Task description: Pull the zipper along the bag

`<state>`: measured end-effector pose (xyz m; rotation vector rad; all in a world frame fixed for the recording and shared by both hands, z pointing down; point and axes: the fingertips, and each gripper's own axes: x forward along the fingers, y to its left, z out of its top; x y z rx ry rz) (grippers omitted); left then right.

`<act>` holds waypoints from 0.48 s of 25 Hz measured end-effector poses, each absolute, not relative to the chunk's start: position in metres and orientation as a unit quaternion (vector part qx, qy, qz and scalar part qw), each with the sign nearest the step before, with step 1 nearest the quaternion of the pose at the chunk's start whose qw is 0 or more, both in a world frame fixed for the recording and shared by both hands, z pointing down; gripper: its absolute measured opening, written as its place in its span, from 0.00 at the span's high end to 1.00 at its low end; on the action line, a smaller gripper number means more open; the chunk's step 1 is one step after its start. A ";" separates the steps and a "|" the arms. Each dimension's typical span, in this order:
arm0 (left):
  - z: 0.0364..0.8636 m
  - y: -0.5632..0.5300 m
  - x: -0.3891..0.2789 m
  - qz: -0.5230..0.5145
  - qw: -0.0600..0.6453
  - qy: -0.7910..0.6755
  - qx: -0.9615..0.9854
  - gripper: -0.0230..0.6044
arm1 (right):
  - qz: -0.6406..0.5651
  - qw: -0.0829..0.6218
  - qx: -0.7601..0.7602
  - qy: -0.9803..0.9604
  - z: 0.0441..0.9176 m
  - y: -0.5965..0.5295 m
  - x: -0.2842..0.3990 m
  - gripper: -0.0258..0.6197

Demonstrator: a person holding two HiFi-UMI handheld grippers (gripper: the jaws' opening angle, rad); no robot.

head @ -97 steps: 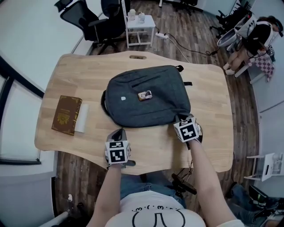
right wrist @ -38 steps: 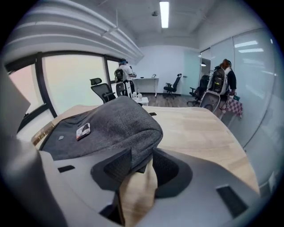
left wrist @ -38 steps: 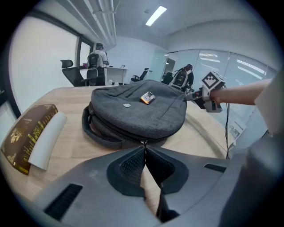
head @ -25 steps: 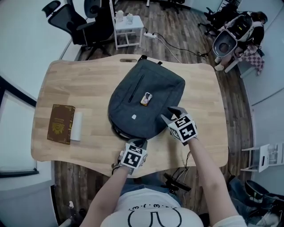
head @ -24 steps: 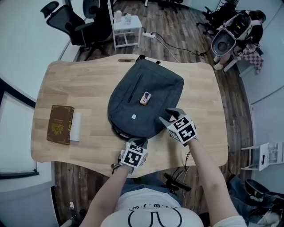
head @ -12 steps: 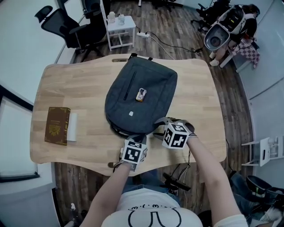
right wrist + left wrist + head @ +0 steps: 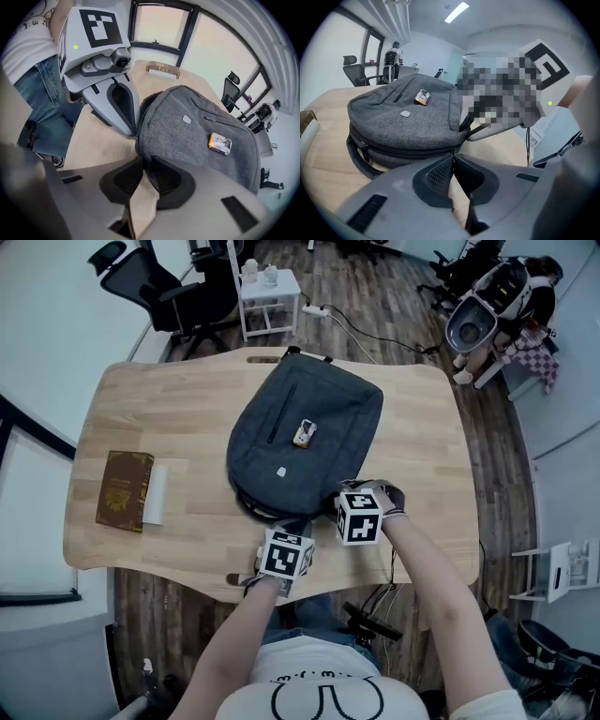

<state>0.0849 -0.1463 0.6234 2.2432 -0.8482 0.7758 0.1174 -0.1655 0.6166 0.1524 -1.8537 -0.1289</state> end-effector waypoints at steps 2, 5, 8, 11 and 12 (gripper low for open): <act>0.622 -0.146 0.085 0.298 0.285 -0.320 0.853 0.94 | -0.055 0.591 0.070 -0.802 0.617 -0.166 0.118 0.77; 0.622 -0.144 0.081 0.310 0.251 -0.310 0.863 0.94 | -0.059 0.590 0.070 -0.802 0.617 -0.166 0.119 0.78; 0.621 -0.143 0.070 0.319 0.252 -0.307 0.861 0.94 | -0.062 0.592 0.072 -0.800 0.616 -0.166 0.120 0.78; 0.617 -0.146 0.054 0.318 0.253 -0.315 0.858 0.94 | -0.057 0.594 0.073 -0.799 0.616 -0.167 0.120 0.78; 0.616 -0.147 0.048 0.320 0.254 -0.317 0.856 0.94 | -0.056 0.595 0.073 -0.799 0.616 -0.167 0.120 0.78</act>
